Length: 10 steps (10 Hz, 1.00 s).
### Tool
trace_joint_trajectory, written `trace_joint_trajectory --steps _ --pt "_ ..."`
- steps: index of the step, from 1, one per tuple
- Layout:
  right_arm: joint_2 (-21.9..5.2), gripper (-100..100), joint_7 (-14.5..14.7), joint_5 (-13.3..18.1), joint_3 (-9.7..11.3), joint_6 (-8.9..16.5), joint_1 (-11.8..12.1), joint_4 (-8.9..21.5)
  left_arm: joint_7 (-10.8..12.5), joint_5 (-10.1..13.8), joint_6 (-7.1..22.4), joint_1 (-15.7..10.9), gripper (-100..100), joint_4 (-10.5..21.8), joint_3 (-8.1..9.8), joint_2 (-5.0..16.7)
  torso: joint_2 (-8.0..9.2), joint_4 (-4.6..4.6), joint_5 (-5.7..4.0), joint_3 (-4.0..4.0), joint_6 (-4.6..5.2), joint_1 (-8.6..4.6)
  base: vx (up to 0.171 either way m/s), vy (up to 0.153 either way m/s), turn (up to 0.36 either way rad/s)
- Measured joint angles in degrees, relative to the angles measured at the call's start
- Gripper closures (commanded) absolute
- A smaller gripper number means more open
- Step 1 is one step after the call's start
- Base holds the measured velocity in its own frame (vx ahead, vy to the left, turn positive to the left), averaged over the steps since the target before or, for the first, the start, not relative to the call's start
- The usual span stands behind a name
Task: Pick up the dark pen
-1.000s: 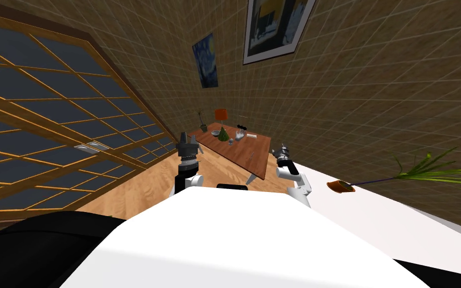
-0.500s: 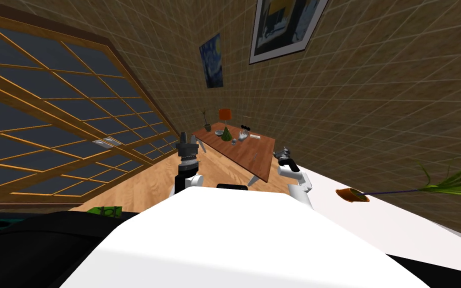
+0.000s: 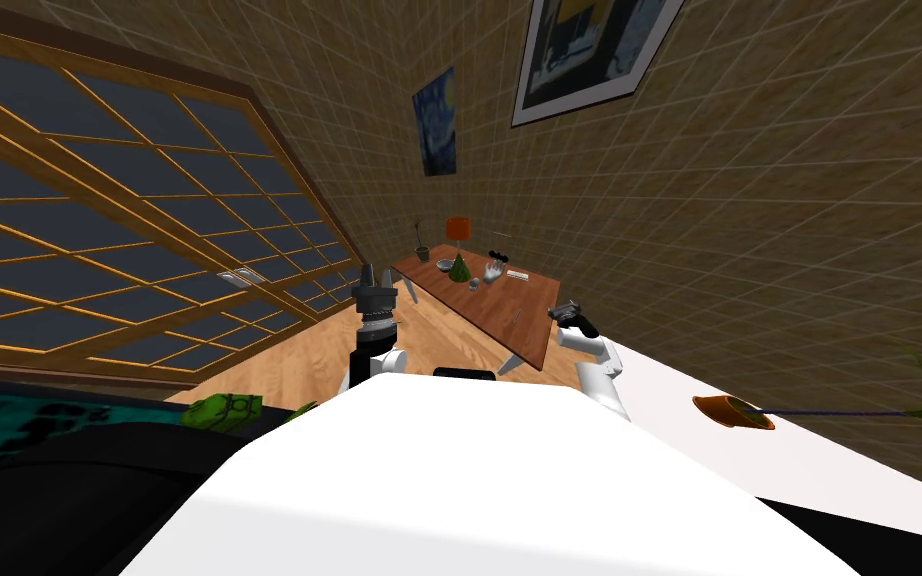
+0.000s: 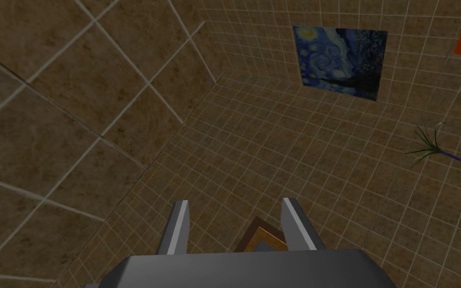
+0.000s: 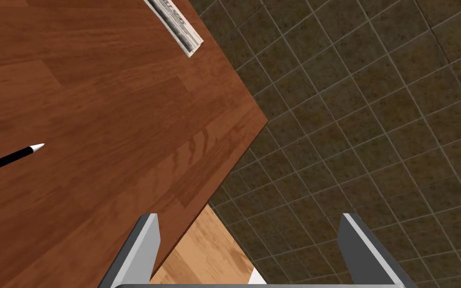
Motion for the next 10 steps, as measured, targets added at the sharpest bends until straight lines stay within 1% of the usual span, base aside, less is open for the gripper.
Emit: trace_joint_trajectory --steps 1,3,4,5,6,7,8,9,10 --pt "-0.1 -100 -1.1 -0.1 -0.1 0.7 -0.1 0.3 0.0 0.0 0.0 0.0 0 0.0 0.00 0.0 0.02 0.01 0.00 0.01 0.02 -0.03 0.002 0.015 0.189" --pt "-0.4 -100 -4.2 -0.3 -1.2 3.6 -1.8 2.7 0.0 0.0 0.0 0.0 0 0.0 0.00 0.0 0.00 0.00 0.00 0.00 0.00 -0.01 0.005 0.011 0.133" --pt "-1.1 -100 -5.8 -0.8 -2.0 5.6 -3.0 3.8 0.0 0.0 0.0 0.0 0 0.0 0.00 0.0 -0.01 0.01 0.01 0.00 -0.03 -0.01 0.007 0.007 0.104" --pt "-1.6 -100 -7.4 -1.4 -2.4 7.0 -3.4 5.2 0.0 0.0 0.0 0.0 0 0.0 0.00 0.0 0.00 0.00 -0.01 0.00 0.01 -0.03 0.000 0.000 0.000" --pt "-1.9 -100 -8.7 -1.6 -2.5 7.4 -3.6 6.3 0.0 0.0 0.0 0.0 0 0.0 0.00 0.0 0.01 0.00 -0.01 0.01 0.02 -0.05 0.004 0.008 0.174" --pt "-2.0 -100 -10.3 -1.6 -3.2 8.9 -4.7 7.8 0.0 0.0 0.0 0.0 0 0.0 0.00 0.0 0.00 0.01 0.00 0.00 -0.04 -0.02 0.005 0.003 0.126" --pt "-2.6 -100 -11.8 -2.3 -3.5 10.1 -5.0 9.0 0.0 0.0 0.0 0.0 0 0.0 0.00 0.0 0.01 0.00 -0.01 0.01 0.02 -0.04 0.002 0.000 -0.018" --pt "-2.5 -100 -12.9 -2.2 -3.6 10.4 -5.2 9.7 0.0 0.0 0.0 0.0 0 0.0 0.00 0.0 0.03 0.00 -0.01 0.02 0.03 -0.05 0.001 0.006 0.161" --pt "-2.6 -100 -14.4 -2.2 -4.2 11.6 -6.4 11.4 0.0 0.0 0.0 0.0 0 0.0 0.00 0.0 0.01 0.01 0.00 0.01 -0.03 -0.03 0.003 0.000 0.123"
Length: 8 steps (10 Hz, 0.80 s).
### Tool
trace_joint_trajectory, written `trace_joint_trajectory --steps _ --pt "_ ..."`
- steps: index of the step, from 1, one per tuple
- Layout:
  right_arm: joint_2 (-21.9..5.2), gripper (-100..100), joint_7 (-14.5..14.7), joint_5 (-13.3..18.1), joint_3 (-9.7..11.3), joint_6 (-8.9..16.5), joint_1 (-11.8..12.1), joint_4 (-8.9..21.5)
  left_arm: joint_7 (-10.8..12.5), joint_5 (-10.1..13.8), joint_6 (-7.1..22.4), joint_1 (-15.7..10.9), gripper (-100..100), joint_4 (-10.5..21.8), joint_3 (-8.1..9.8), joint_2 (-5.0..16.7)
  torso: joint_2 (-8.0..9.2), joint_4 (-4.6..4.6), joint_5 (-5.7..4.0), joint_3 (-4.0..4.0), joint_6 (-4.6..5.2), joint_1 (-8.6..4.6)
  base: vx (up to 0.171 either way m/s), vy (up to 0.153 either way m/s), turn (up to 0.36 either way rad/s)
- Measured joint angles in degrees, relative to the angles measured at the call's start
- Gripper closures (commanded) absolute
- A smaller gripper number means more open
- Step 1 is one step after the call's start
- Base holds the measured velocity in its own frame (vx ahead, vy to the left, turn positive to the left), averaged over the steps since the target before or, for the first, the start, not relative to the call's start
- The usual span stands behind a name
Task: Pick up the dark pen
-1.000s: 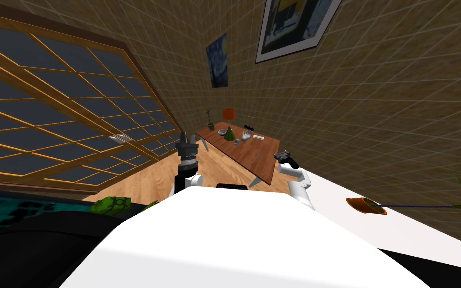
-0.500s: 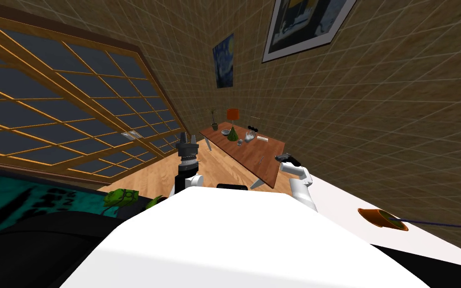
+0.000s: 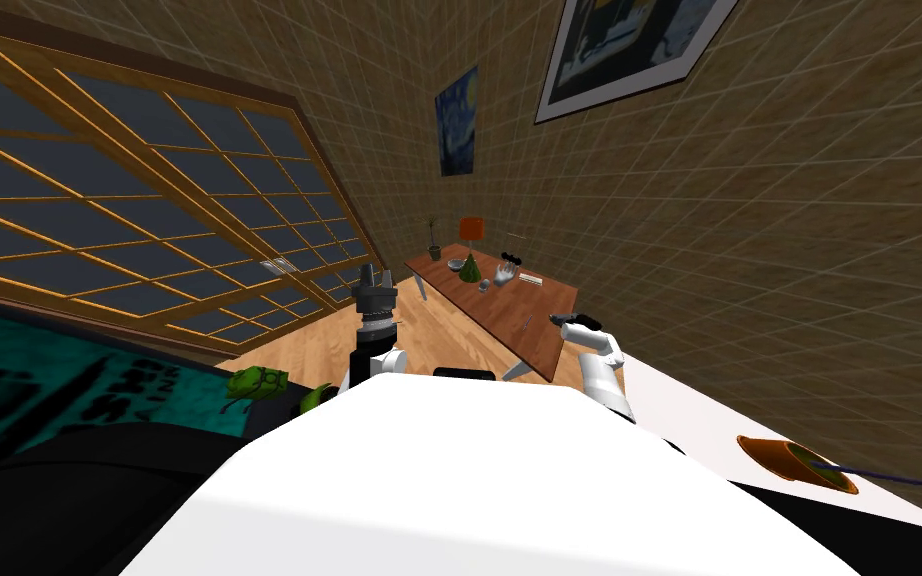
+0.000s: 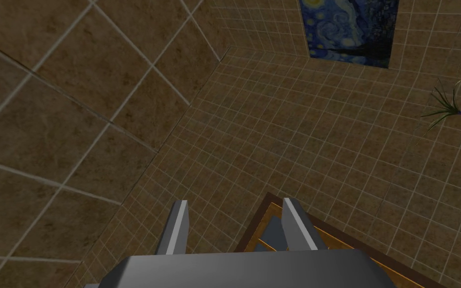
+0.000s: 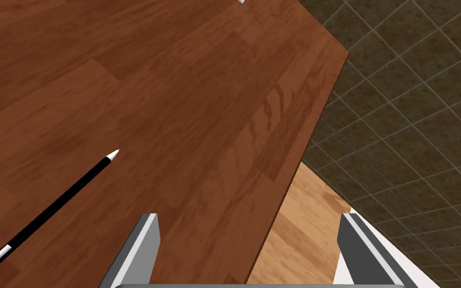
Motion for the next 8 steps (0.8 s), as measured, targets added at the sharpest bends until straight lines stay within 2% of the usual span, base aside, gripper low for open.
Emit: trace_joint_trajectory --steps 2,4,7,8 --pt "-0.7 -100 -3.3 -0.4 -1.0 2.6 -2.1 3.4 0.0 0.0 0.0 0.0 0 0.0 0.00 0.0 -0.02 0.00 0.00 -0.01 0.00 -0.01 0.004 -0.001 0.144" --pt "-0.9 -100 -6.1 -0.7 -1.5 4.7 -2.6 5.0 0.0 0.0 0.0 0.0 0 0.0 0.01 0.0 0.02 0.00 -0.01 0.01 0.07 -0.03 0.001 0.000 0.061" --pt "-1.5 -100 -10.9 -1.2 -2.9 8.7 -5.0 9.2 0.0 0.0 0.0 0.0 0 0.0 0.00 0.0 0.01 0.00 -0.01 0.00 0.02 -0.03 0.001 -0.007 0.131" --pt "-1.5 -100 -12.7 -1.3 -3.2 9.9 -5.2 10.1 0.0 0.0 0.0 0.0 0 0.0 0.01 0.0 0.02 -0.01 -0.01 0.01 0.07 -0.05 0.001 -0.005 -0.024"
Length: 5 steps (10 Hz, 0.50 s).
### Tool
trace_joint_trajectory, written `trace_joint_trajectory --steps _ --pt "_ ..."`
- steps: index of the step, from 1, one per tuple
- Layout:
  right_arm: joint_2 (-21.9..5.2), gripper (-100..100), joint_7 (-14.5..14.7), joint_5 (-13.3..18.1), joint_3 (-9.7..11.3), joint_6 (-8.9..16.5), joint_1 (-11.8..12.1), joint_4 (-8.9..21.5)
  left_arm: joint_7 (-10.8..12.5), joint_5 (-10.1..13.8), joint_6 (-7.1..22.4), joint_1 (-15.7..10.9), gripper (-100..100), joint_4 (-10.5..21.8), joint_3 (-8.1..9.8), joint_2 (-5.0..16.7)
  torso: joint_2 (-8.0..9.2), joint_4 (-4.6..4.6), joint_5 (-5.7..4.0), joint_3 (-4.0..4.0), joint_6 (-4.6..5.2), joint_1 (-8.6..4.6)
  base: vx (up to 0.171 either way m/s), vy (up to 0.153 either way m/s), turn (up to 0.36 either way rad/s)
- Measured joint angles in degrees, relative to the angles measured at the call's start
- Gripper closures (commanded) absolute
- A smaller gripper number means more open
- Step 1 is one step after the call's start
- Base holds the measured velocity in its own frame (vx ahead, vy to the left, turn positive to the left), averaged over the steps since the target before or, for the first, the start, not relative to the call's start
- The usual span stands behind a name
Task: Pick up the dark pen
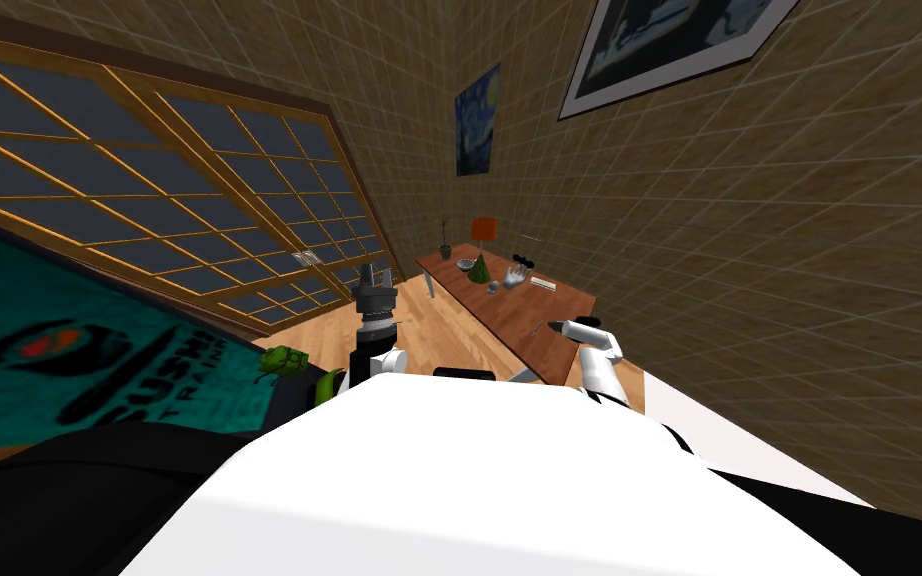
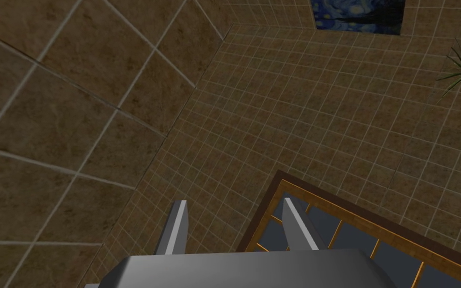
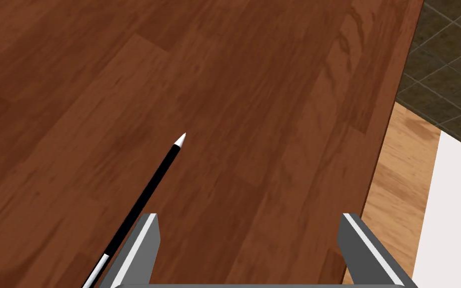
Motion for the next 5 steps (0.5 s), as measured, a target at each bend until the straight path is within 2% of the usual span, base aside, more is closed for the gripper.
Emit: trace_joint_trajectory --steps 1,5 --pt "-0.3 -100 -1.1 -0.2 -0.1 0.4 -0.5 1.1 0.0 0.0 0.0 0.0 0 0.0 0.00 0.0 0.01 0.01 0.01 0.01 0.01 0.00 -0.001 -0.005 0.170" --pt "-1.6 -100 -7.2 -1.2 -1.7 5.4 -3.5 6.7 0.0 0.0 0.0 0.0 0 0.0 0.00 0.0 0.01 0.00 0.00 0.01 0.01 -0.02 -0.002 -0.014 0.120"
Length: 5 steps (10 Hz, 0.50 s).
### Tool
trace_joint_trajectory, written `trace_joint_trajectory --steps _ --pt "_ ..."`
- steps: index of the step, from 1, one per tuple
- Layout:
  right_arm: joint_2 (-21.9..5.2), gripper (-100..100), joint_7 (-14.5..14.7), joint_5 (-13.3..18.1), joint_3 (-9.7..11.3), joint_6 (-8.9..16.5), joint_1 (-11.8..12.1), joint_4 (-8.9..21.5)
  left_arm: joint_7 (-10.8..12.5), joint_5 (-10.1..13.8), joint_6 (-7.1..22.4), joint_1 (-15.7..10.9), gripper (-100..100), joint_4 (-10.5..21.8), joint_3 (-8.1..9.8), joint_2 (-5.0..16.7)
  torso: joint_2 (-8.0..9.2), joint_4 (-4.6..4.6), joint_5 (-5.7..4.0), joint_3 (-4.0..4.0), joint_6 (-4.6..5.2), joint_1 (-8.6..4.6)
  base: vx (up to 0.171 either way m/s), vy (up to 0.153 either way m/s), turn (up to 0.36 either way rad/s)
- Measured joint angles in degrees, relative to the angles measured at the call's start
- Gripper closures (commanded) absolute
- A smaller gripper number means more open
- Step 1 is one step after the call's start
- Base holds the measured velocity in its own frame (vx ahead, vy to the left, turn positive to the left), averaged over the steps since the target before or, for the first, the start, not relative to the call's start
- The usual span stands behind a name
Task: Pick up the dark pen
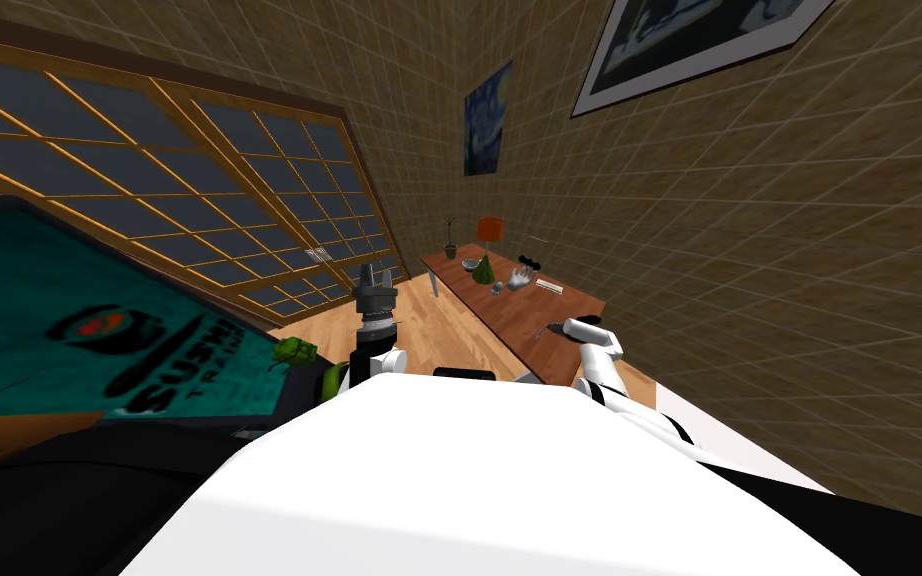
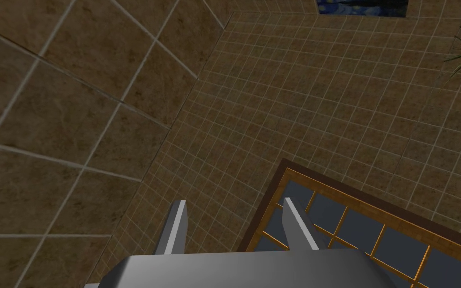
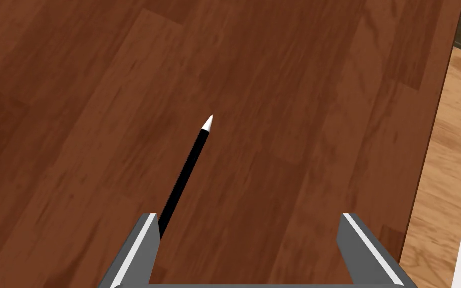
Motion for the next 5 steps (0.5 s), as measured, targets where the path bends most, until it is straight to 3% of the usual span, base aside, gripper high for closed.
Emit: trace_joint_trajectory --steps 5 --pt "-1.0 -100 -7.4 -0.8 -1.5 5.4 -2.7 5.8 0.0 0.0 0.0 0.0 0 0.0 0.00 0.0 0.01 0.00 0.00 0.01 0.02 0.02 -0.005 -0.014 0.082"
